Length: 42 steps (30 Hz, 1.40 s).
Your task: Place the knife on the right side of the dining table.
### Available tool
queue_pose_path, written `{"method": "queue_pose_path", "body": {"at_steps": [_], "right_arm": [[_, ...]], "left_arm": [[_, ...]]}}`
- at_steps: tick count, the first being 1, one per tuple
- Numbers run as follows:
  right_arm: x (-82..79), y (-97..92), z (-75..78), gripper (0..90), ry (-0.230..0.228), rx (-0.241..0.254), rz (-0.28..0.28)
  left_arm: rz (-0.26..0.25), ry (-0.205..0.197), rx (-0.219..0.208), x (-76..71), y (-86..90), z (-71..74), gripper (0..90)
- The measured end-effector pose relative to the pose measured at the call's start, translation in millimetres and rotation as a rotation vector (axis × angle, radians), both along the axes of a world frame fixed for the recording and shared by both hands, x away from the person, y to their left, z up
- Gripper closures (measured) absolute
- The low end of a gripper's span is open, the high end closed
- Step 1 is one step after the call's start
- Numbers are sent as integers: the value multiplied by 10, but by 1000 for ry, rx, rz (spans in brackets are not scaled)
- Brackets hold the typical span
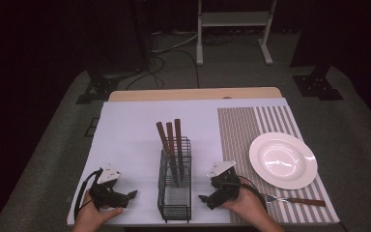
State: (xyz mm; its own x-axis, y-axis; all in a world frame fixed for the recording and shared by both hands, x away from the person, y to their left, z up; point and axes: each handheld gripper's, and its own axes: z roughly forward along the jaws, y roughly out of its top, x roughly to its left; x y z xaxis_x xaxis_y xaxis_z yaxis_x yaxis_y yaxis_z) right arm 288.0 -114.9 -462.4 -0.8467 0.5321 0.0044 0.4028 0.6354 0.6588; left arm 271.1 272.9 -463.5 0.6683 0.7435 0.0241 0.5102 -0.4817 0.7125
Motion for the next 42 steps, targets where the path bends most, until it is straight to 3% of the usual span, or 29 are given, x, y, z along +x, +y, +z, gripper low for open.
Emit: {"method": "queue_pose_path", "body": {"at_steps": [7,13,24,42], "right_arm": [[23,3,35,0,32,-9,-7],[54,-30,81,0,27,-18,-18],[143,-91,183,0,40,13,-40],[265,-202,487,0,-5,79,-56]], "left_arm": [[-1,3,1,1,2,2,0],[0,0,0,0,0,0,0],[1,0,-2,0,-1,-1,0],[3,1,-3,-1,-2,-1,0]]}}
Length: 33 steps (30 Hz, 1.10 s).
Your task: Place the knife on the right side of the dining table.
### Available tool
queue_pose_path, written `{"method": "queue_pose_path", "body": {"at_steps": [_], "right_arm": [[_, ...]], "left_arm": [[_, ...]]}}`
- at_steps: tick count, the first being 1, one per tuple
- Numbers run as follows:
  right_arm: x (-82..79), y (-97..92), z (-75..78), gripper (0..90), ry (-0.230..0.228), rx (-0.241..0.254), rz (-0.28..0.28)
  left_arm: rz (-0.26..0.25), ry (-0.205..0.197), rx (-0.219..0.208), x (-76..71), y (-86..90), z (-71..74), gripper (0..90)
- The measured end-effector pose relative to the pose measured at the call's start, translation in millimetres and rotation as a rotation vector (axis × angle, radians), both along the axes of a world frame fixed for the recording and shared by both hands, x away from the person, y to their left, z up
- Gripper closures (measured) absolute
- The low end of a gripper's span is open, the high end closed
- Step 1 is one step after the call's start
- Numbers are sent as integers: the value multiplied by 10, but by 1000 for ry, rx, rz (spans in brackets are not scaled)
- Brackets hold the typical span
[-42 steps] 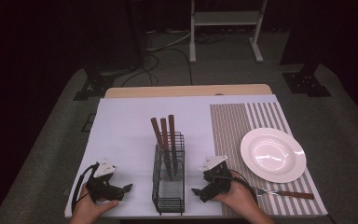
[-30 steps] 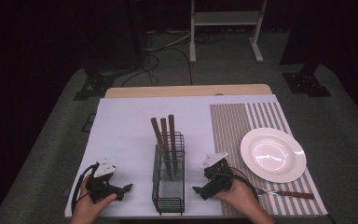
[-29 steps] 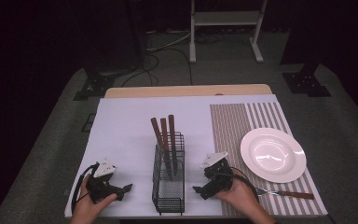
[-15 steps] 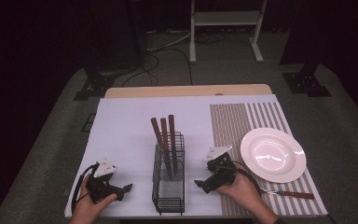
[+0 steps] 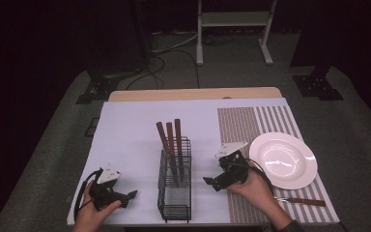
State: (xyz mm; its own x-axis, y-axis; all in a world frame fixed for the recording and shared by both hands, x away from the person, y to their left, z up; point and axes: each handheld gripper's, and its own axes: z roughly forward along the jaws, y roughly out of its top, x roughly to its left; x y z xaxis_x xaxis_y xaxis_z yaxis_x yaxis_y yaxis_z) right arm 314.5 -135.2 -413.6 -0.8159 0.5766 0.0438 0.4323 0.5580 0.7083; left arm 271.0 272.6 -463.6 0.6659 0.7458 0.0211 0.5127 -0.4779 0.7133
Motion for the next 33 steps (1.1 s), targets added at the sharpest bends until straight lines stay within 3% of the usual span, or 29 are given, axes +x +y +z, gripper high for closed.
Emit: {"method": "queue_pose_path", "body": {"at_steps": [23,33], "right_arm": [[179,-32,511,0,-84,72,-13],[246,0,692,0,-76,165,7]], "left_arm": [[1,1,-3,-1,-1,0,0],[-1,1,-1,0,1,0,0]]}}
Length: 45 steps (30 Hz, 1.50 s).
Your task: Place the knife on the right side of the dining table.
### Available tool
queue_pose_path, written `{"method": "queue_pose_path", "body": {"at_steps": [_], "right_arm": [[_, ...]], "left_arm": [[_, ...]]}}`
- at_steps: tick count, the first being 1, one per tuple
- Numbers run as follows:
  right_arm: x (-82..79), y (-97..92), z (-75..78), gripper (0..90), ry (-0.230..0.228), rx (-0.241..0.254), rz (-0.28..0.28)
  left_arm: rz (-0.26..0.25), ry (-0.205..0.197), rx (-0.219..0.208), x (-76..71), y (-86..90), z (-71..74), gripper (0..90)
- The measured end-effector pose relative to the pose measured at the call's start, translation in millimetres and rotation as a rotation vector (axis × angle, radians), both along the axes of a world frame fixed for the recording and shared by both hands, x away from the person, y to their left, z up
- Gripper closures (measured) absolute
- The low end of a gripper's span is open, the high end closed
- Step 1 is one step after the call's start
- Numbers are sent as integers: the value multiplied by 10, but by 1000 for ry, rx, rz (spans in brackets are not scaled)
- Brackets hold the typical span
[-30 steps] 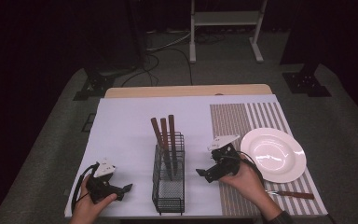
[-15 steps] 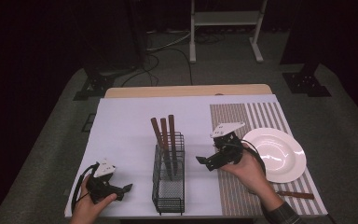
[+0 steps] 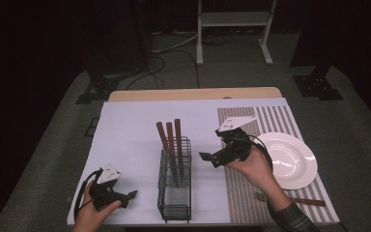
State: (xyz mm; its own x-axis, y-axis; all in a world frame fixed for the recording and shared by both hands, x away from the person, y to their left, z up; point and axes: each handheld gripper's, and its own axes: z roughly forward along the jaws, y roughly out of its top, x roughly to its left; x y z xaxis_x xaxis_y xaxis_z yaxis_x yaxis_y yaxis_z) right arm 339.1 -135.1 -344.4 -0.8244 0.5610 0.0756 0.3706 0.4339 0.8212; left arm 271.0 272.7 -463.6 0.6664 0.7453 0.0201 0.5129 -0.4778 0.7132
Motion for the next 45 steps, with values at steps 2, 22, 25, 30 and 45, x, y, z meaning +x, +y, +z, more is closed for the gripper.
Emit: {"method": "queue_pose_path", "body": {"at_steps": [2,22,25,30,45], "right_arm": [[14,11,22,0,4,18,4],[154,171,139,143,6,101,51],[177,206,155,165,10,116,58],[213,260,170,170,10,133,66],[407,471,194,214,23,200,83]], "left_arm": [[2,-1,-2,0,-2,-1,0],[1,-4,-3,1,-1,-3,0],[1,-4,-2,1,-1,-2,0],[1,-3,-2,0,-1,-2,0],[1,-6,-2,0,-2,-4,0]]}}
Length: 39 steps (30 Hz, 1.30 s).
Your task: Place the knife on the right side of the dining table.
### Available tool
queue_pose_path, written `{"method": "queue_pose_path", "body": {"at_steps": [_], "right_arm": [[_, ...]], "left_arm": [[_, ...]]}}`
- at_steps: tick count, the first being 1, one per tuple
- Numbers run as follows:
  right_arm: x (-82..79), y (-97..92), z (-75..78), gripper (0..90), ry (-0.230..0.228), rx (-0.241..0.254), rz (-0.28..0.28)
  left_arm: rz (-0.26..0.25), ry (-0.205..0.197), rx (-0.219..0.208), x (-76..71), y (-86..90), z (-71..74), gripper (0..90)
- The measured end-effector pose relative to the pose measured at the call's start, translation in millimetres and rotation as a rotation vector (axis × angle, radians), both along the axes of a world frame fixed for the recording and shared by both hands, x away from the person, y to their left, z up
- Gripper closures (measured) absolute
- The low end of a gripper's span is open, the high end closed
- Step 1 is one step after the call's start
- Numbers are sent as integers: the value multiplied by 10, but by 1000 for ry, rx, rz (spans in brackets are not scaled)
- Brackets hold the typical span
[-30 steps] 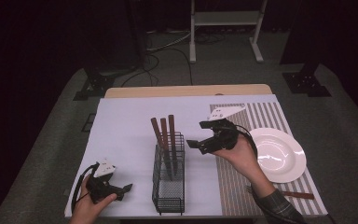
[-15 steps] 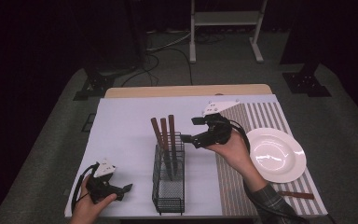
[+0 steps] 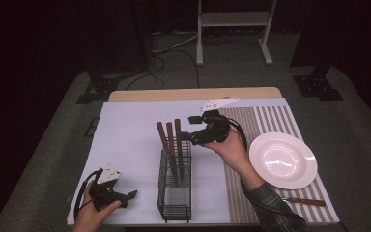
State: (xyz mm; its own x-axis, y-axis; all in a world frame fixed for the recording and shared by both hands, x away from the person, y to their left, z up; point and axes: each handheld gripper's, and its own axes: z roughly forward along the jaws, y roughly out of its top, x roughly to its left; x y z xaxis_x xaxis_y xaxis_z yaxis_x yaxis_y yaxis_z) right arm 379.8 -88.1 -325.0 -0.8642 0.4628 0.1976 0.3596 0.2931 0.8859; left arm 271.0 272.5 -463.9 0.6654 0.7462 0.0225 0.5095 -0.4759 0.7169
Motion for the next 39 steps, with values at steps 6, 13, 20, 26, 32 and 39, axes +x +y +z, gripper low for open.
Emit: {"method": "queue_pose_path", "body": {"at_steps": [6,13,20,26,32,39], "right_arm": [[84,63,-26,252,8,14,-2],[197,125,-88,287,33,35,-8],[222,130,-128,300,40,14,-19],[215,63,-118,320,42,13,-29],[211,45,-121,444,53,39,4],[190,57,-114,601,52,59,43]], "left_arm": [[0,0,0,0,0,0,0],[0,0,0,0,0,0,0],[0,0,-1,0,0,0,0],[0,-1,1,0,0,0,0],[0,-1,1,-1,0,0,0],[0,-1,1,-1,0,0,0]]}}
